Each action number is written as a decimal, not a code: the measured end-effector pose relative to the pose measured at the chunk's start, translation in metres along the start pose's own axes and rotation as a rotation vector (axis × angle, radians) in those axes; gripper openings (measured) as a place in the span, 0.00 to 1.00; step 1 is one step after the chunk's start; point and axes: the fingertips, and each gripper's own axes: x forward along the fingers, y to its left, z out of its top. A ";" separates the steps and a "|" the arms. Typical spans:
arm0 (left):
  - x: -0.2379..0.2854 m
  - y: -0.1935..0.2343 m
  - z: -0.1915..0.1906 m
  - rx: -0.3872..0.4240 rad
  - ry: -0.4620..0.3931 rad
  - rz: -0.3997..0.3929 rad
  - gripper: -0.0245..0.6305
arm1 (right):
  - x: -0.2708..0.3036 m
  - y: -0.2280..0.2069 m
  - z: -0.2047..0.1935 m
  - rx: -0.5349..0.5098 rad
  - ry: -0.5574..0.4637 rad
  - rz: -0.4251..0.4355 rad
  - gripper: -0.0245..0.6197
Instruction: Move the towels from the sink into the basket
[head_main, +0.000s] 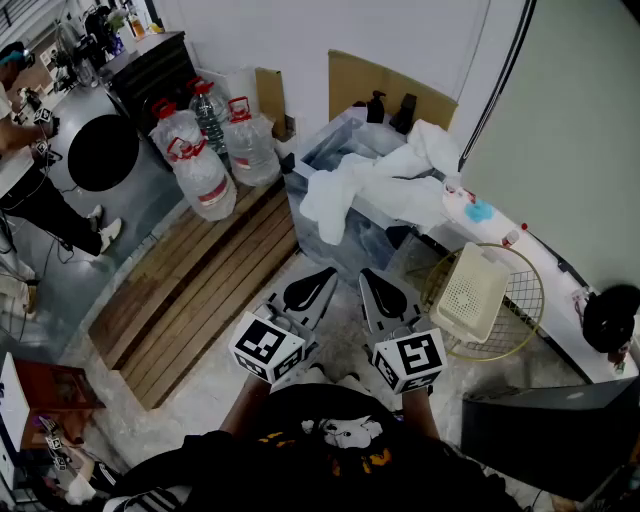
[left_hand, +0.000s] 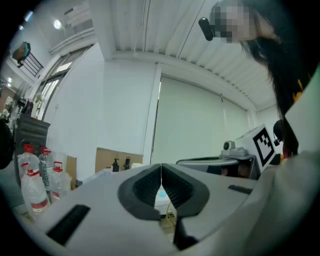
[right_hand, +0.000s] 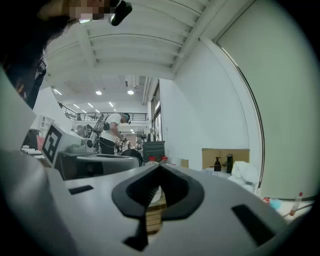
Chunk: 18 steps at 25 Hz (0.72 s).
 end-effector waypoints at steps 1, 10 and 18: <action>0.000 0.001 0.001 -0.001 -0.004 -0.004 0.05 | 0.001 0.001 -0.001 0.010 0.000 -0.007 0.05; -0.003 0.008 -0.002 -0.008 -0.004 -0.023 0.05 | 0.005 0.003 -0.007 0.033 -0.012 -0.046 0.05; -0.013 0.020 -0.003 -0.009 -0.001 -0.036 0.05 | 0.021 0.016 -0.009 0.029 -0.009 -0.036 0.05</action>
